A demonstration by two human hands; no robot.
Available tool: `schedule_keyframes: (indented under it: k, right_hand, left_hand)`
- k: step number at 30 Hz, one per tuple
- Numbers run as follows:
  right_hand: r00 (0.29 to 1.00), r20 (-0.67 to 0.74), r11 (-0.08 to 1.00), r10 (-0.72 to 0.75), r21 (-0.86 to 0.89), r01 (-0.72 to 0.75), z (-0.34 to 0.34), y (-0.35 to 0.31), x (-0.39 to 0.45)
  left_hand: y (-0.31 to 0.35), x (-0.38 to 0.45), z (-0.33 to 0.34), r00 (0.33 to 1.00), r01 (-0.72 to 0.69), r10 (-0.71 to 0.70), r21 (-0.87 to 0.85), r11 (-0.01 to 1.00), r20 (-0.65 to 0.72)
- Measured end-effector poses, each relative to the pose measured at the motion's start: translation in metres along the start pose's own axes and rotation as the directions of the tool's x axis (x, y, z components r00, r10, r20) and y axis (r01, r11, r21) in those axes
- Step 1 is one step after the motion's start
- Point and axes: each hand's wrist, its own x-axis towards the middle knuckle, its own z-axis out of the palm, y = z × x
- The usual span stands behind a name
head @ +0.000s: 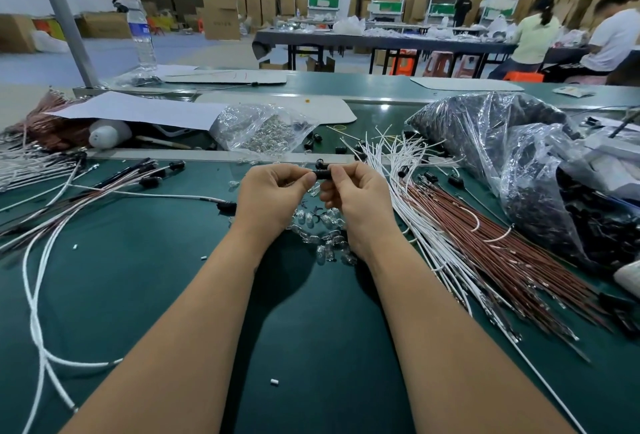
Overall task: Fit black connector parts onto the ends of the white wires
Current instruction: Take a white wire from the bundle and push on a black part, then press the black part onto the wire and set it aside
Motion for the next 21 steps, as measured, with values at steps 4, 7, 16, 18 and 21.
schedule_keyframes:
  k: [4, 7, 16, 18, 21]
  right_hand:
    - [1.0, 0.031, 0.989, -0.001, 0.151, -0.004, -0.004, -0.007, 0.0]
    - [0.999, 0.02, 0.973, -0.034, 0.229, 0.029, -0.006, -0.011, 0.001]
    - [0.929, -0.344, 0.925, -0.139, 0.291, 0.246, -0.015, -0.019, 0.0]
    - [0.928, -0.317, 0.946, -0.198, 0.186, 0.265, -0.013, -0.022, -0.003]
    - [0.939, -0.119, 0.942, -0.321, -0.139, 0.305, -0.005, -0.019, -0.009]
  left_hand:
    - [0.009, -0.004, 0.003, 0.983, -0.166, 0.176, 0.159, 0.973, -0.052]
    - [0.021, -0.008, 0.007, 0.935, -0.31, 0.352, 0.388, 0.868, -0.043]
    - [0.038, 0.012, -0.019, 0.937, -0.3, 0.329, 0.756, 0.582, 0.119]
    - [0.046, 0.017, -0.037, 0.938, -0.291, 0.323, 0.792, 0.537, 0.126]
    - [0.062, 0.026, -0.078, 0.898, -0.239, 0.44, 0.849, 0.471, 0.009]
